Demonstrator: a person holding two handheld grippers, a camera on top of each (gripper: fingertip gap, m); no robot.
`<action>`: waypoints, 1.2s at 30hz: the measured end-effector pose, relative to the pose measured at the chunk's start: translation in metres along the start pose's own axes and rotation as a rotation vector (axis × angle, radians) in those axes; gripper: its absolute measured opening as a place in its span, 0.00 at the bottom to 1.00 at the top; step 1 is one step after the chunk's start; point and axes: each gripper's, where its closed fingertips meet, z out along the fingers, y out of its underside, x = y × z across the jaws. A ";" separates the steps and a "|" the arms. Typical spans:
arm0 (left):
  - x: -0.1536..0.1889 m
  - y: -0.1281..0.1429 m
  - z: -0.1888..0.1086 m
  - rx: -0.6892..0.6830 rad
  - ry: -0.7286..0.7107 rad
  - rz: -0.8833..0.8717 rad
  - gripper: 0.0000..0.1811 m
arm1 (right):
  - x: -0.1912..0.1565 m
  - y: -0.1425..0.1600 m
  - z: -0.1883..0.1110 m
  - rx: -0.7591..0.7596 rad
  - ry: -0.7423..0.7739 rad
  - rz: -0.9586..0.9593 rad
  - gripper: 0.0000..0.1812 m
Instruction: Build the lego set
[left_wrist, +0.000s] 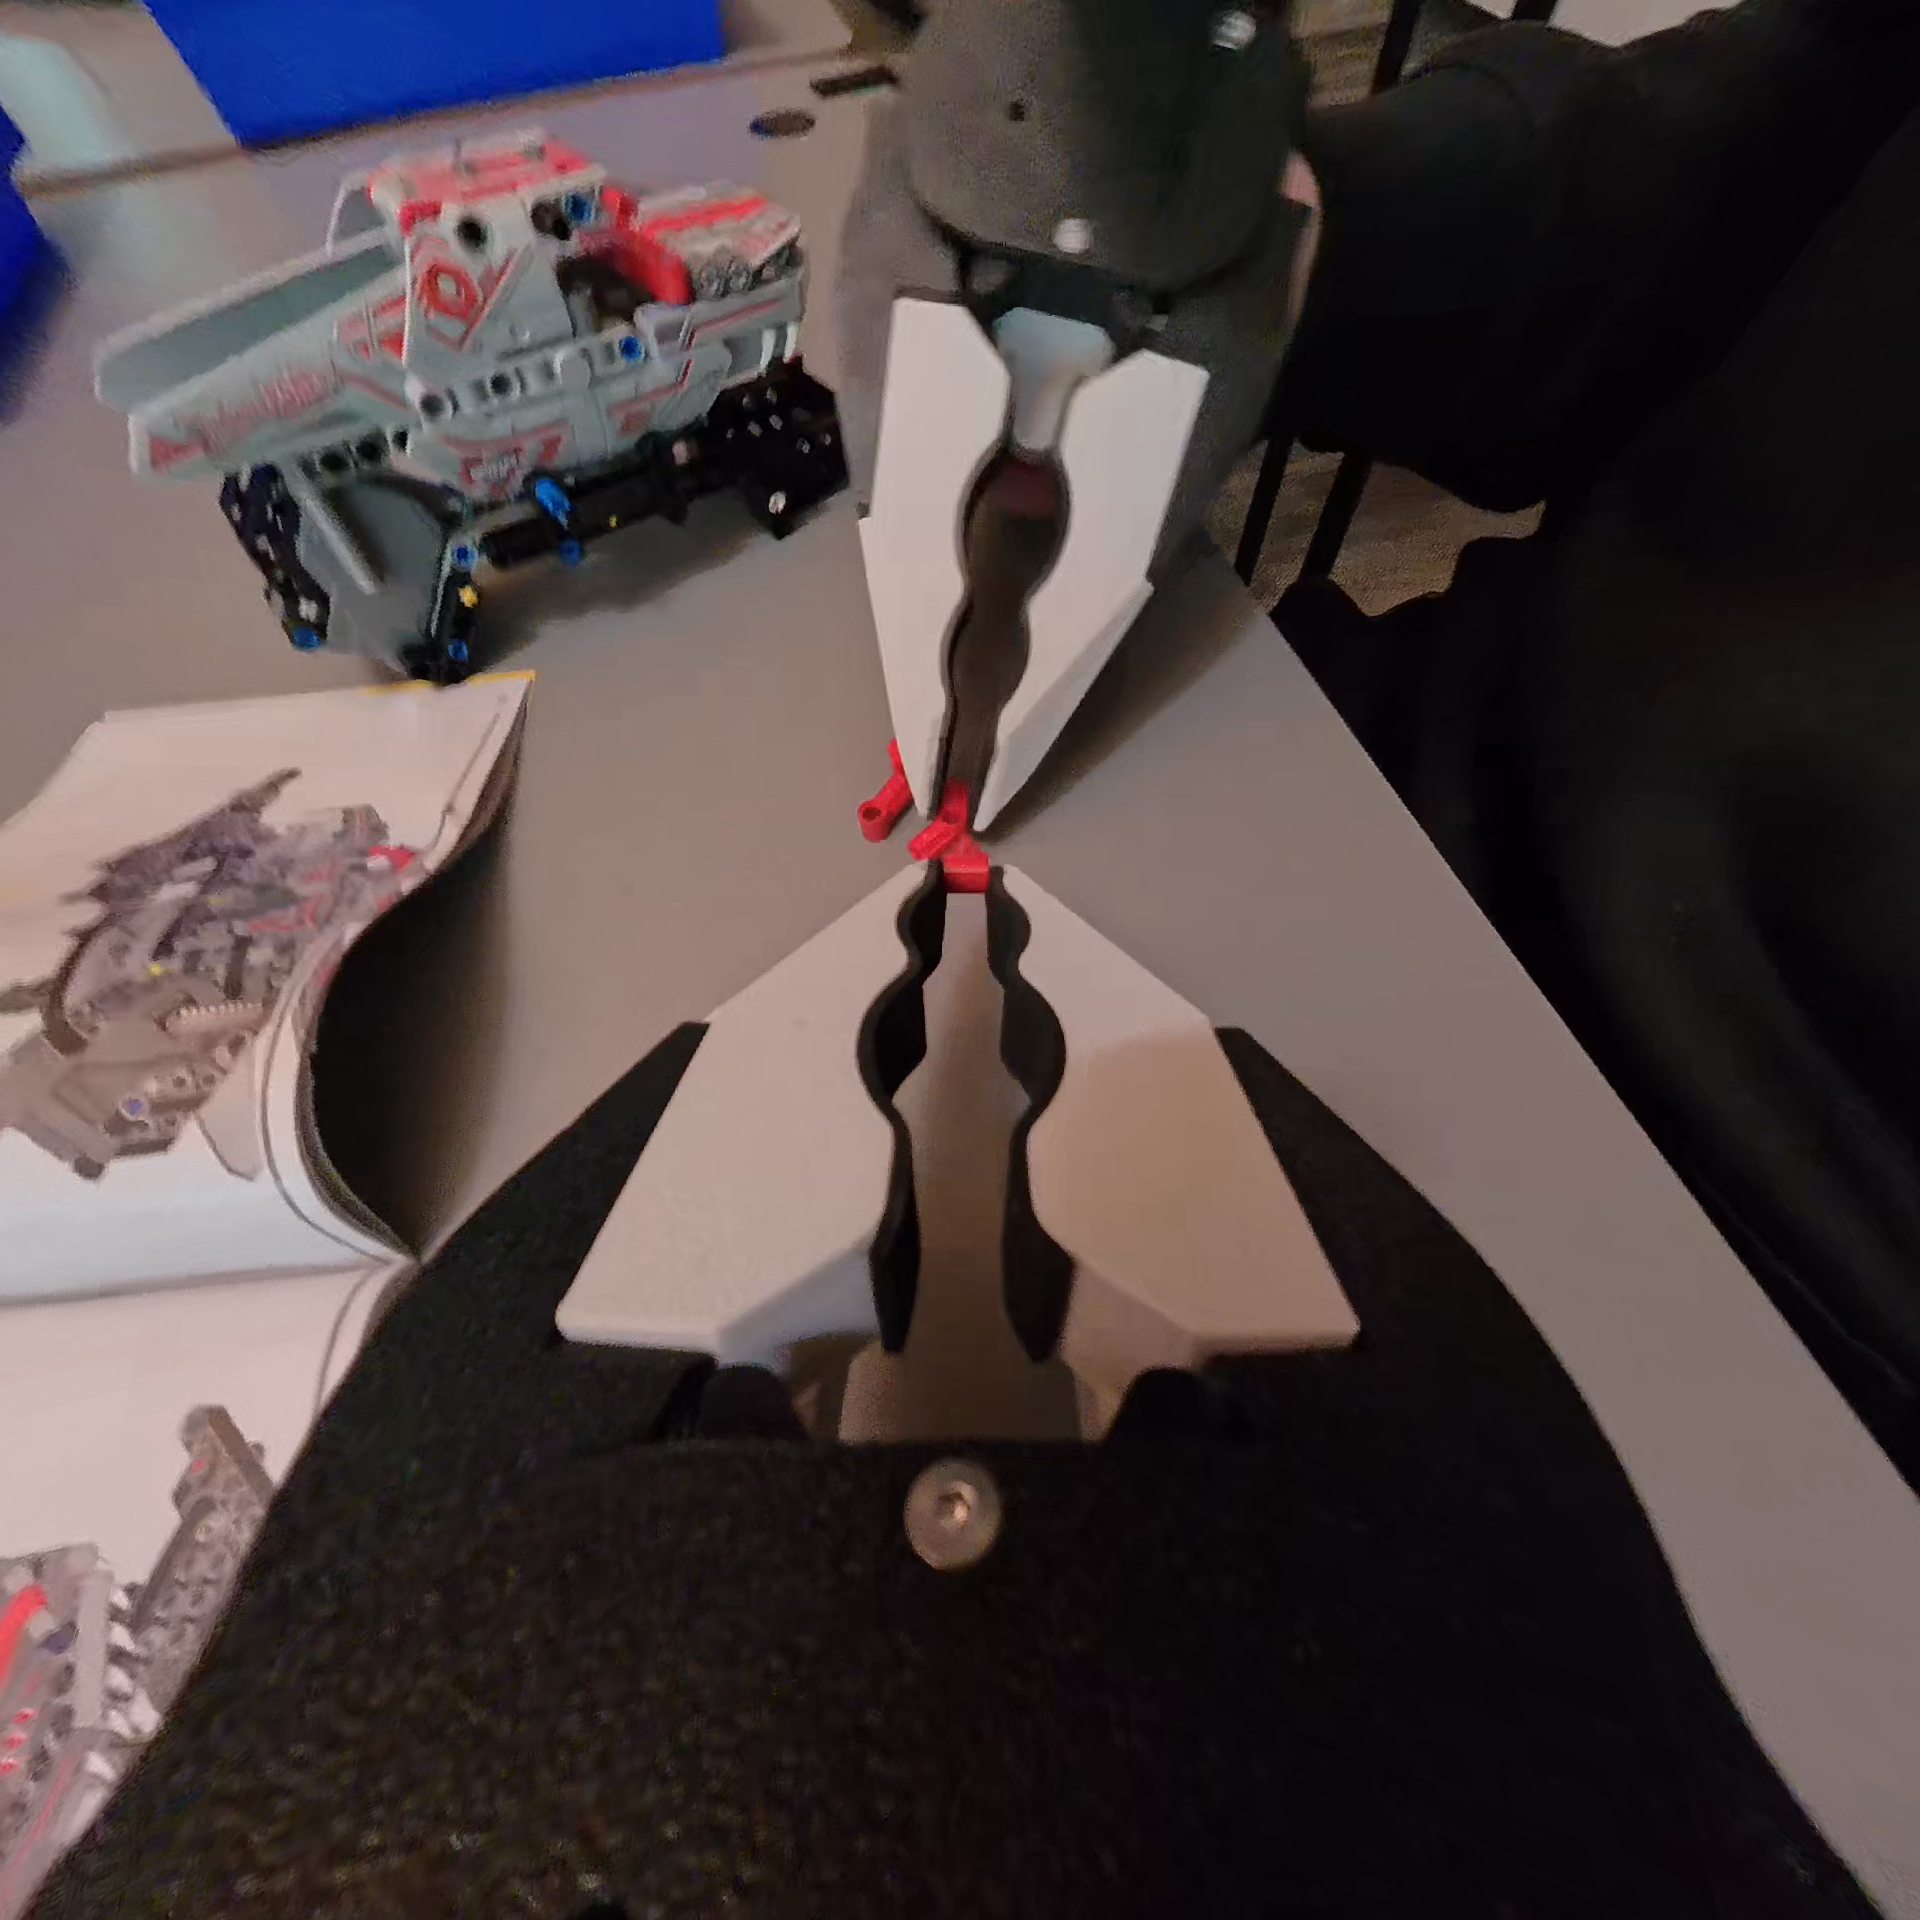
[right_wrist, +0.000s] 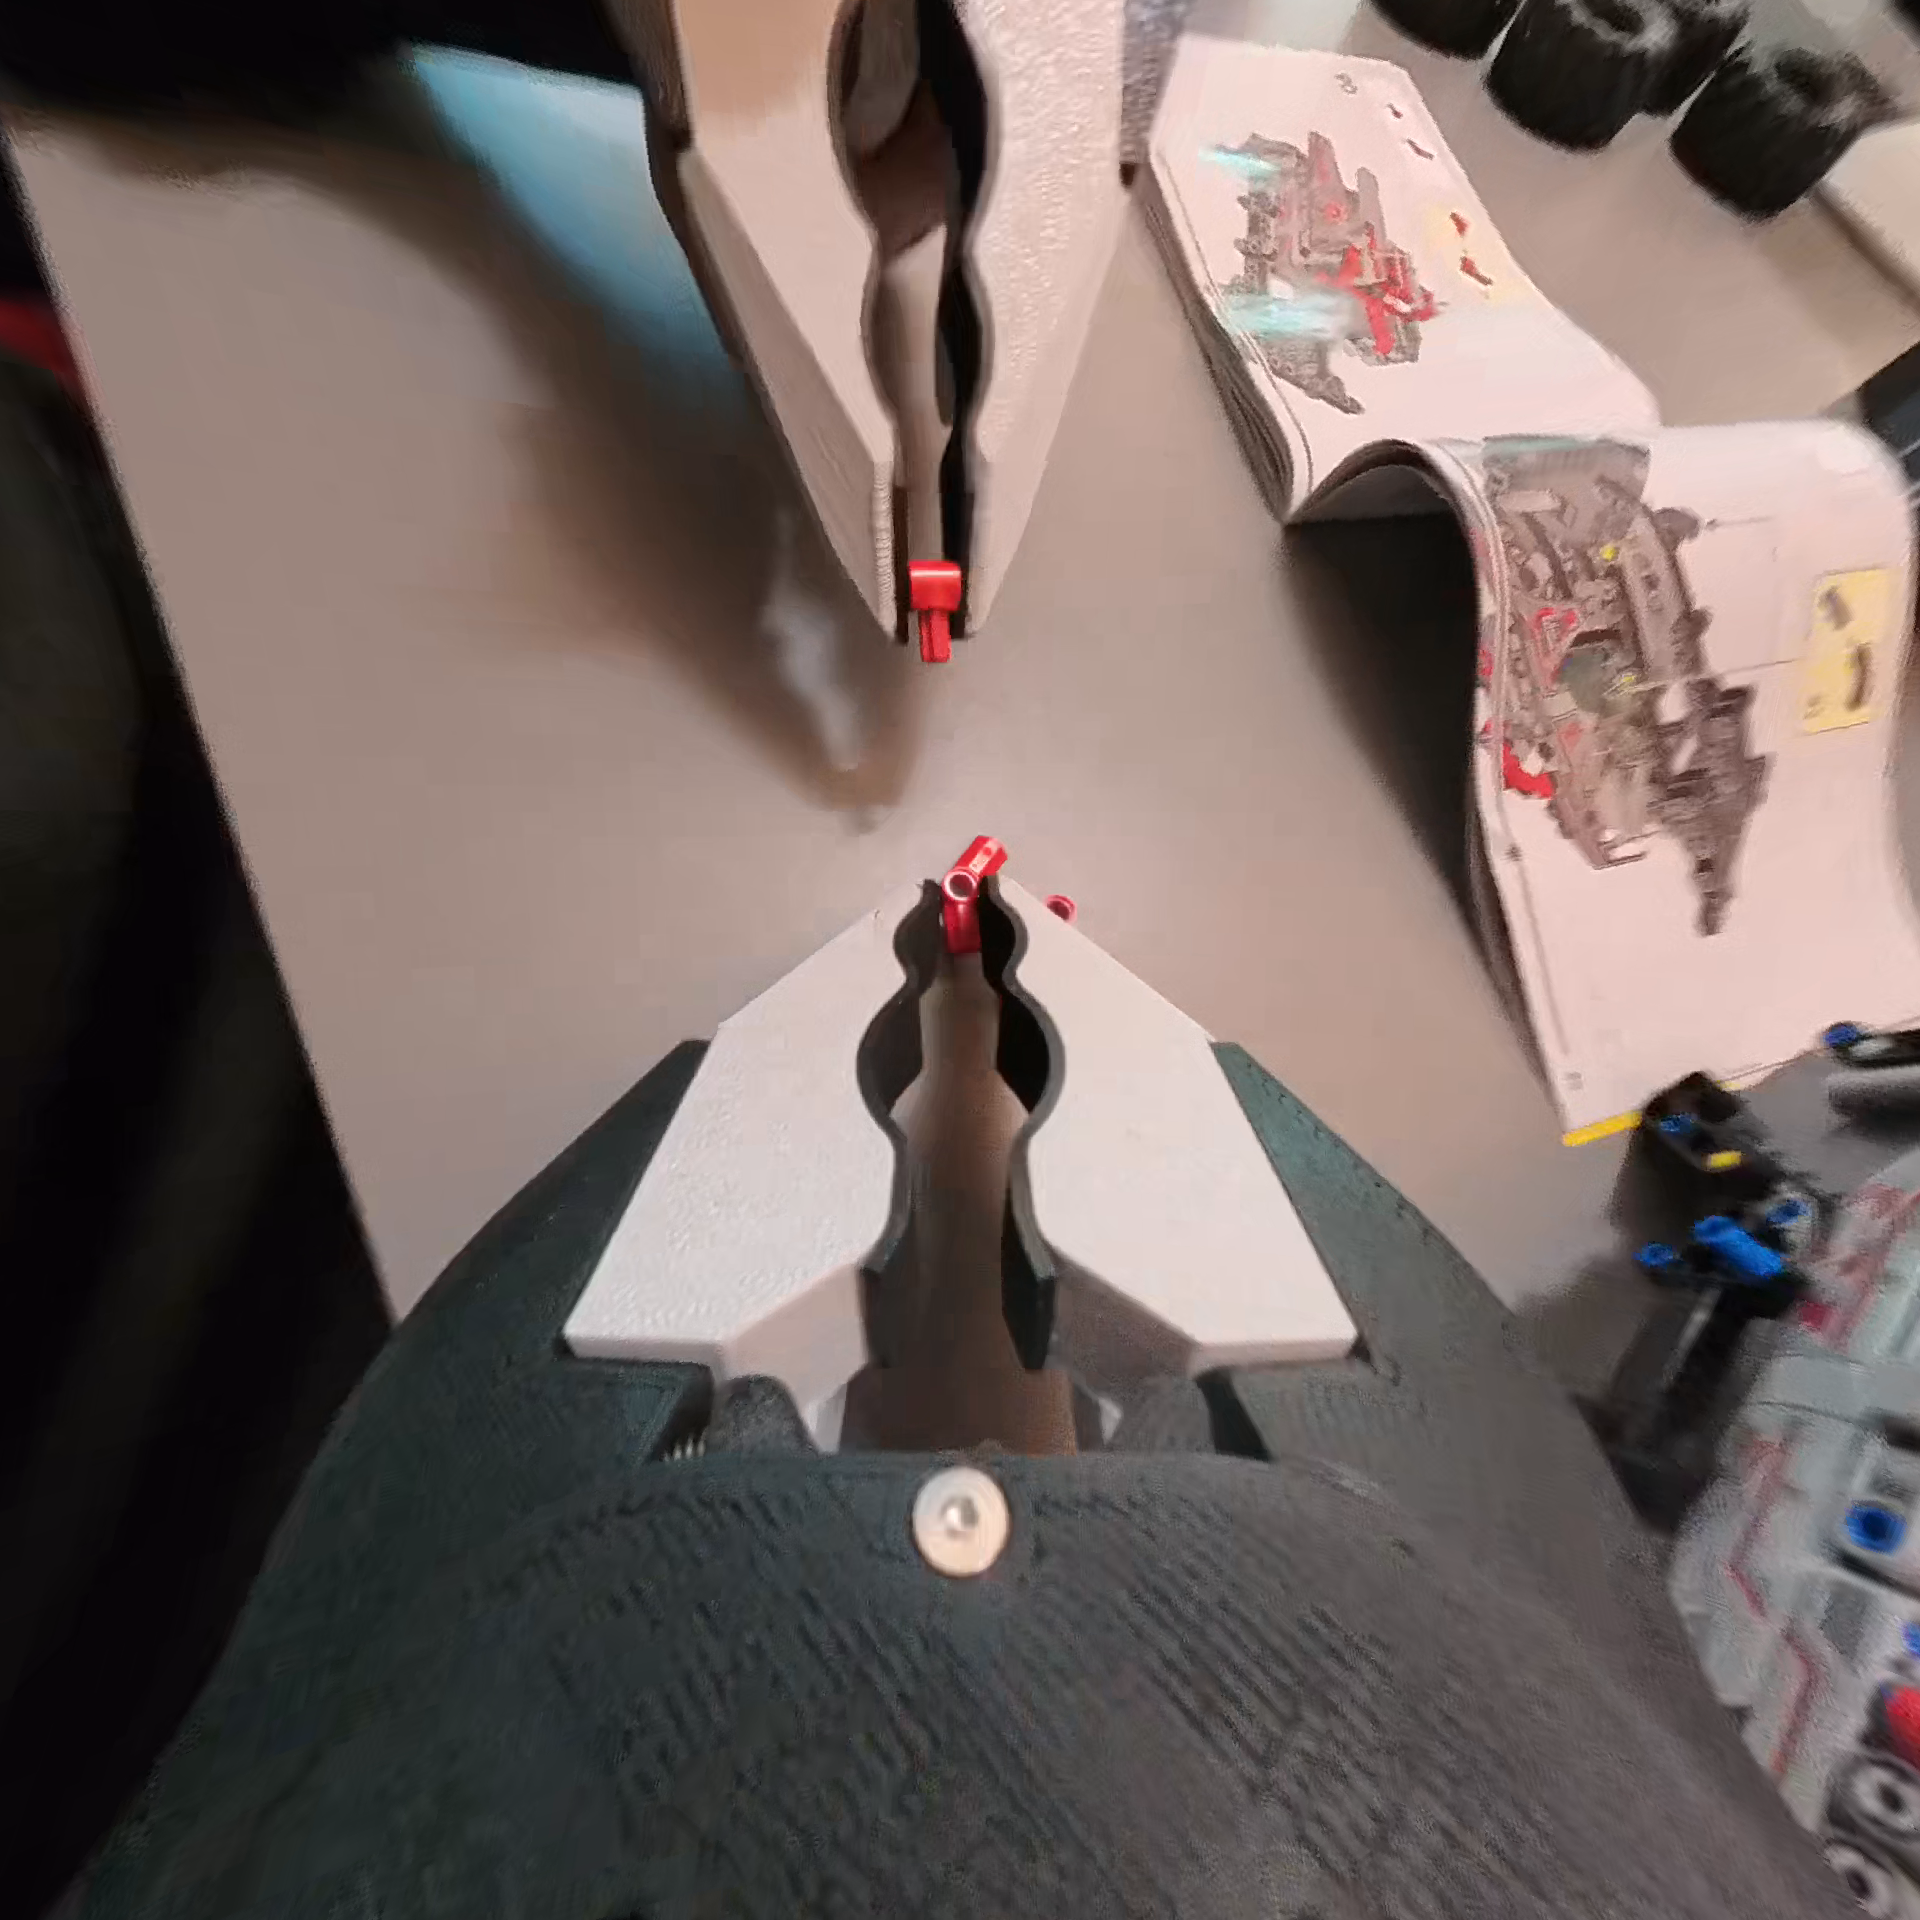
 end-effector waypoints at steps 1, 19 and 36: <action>0.002 -0.003 -0.002 0.025 0.011 0.041 0.03 | -0.002 -0.008 -0.004 0.050 -0.048 0.087 0.03; 0.034 -0.058 -0.029 0.426 0.195 0.140 0.03 | -0.030 -0.085 -0.061 0.626 -0.855 0.837 0.03; 0.050 -0.068 -0.024 0.470 0.270 0.159 0.03 | -0.042 -0.087 -0.073 0.645 -0.936 0.771 0.03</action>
